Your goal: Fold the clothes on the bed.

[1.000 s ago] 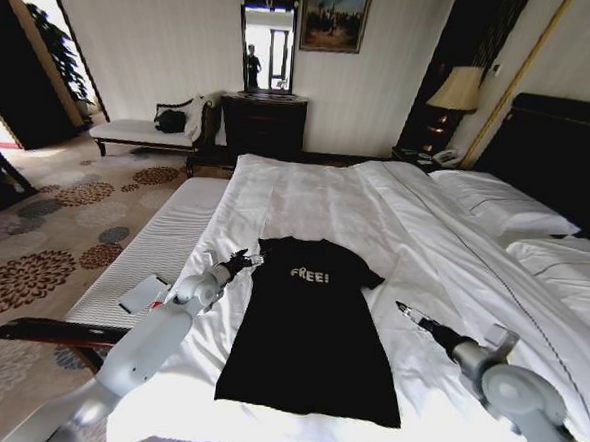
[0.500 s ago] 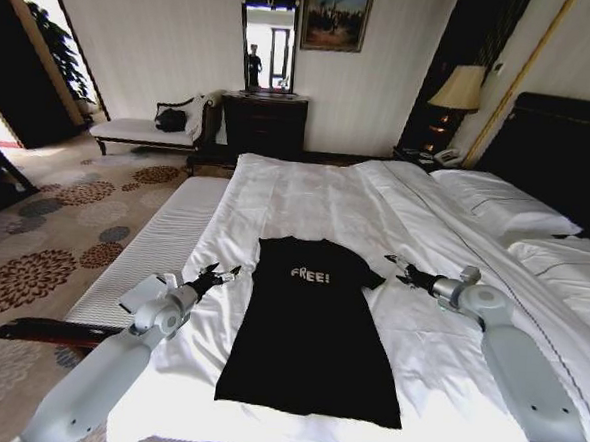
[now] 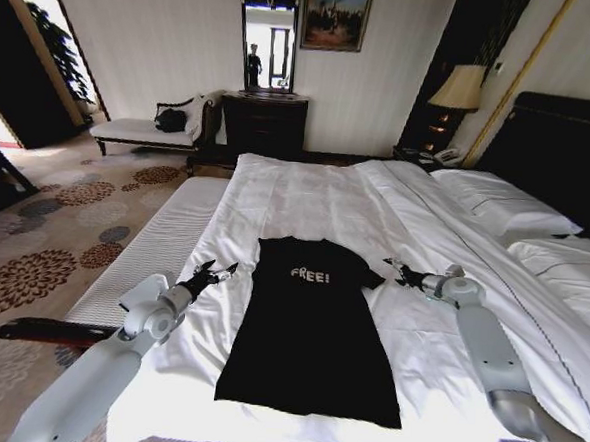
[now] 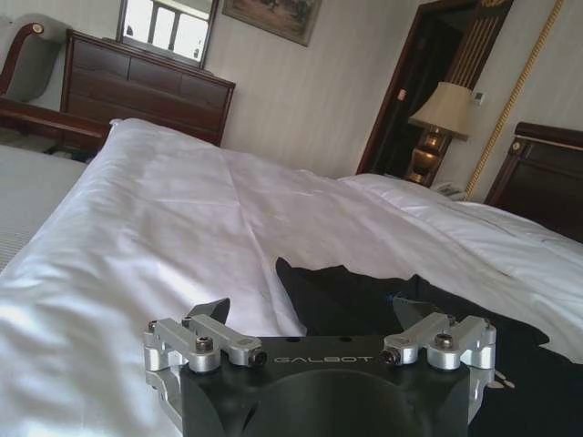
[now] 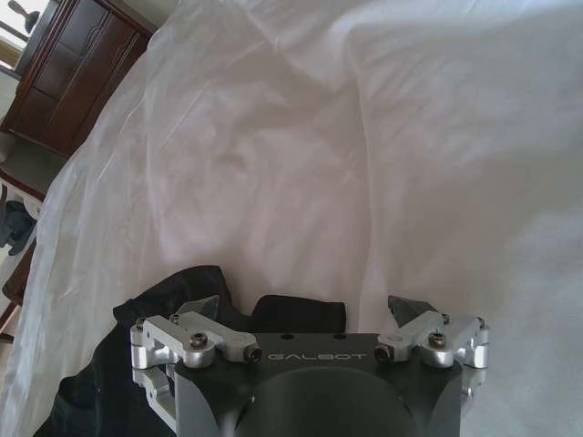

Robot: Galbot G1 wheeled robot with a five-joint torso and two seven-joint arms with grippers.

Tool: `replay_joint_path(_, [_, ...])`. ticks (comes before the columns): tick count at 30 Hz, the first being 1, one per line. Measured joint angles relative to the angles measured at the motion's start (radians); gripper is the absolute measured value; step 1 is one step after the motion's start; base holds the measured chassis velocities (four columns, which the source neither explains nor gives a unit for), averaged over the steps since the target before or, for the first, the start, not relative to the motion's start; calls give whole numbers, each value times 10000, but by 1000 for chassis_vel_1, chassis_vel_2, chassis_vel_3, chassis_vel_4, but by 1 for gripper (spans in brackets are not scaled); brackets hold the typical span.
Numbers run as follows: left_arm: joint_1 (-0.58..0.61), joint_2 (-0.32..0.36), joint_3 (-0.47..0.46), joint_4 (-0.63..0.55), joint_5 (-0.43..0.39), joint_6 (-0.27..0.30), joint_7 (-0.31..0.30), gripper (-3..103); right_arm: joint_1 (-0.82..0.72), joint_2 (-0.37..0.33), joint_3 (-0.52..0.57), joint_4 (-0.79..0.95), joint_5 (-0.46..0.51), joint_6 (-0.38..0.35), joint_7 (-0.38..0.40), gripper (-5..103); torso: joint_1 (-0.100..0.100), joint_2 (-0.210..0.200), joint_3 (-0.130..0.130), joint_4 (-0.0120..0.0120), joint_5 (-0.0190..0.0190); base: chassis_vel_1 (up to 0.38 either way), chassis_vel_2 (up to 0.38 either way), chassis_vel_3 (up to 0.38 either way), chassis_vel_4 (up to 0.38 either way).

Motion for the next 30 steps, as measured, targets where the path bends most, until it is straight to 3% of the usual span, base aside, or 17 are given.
replay_joint_path(30, [128,-211,138,43,125,-64,-1,100,276,783,204,-719,-779,-170,-331,100,0,1,0,0,-2,0,0,0,0])
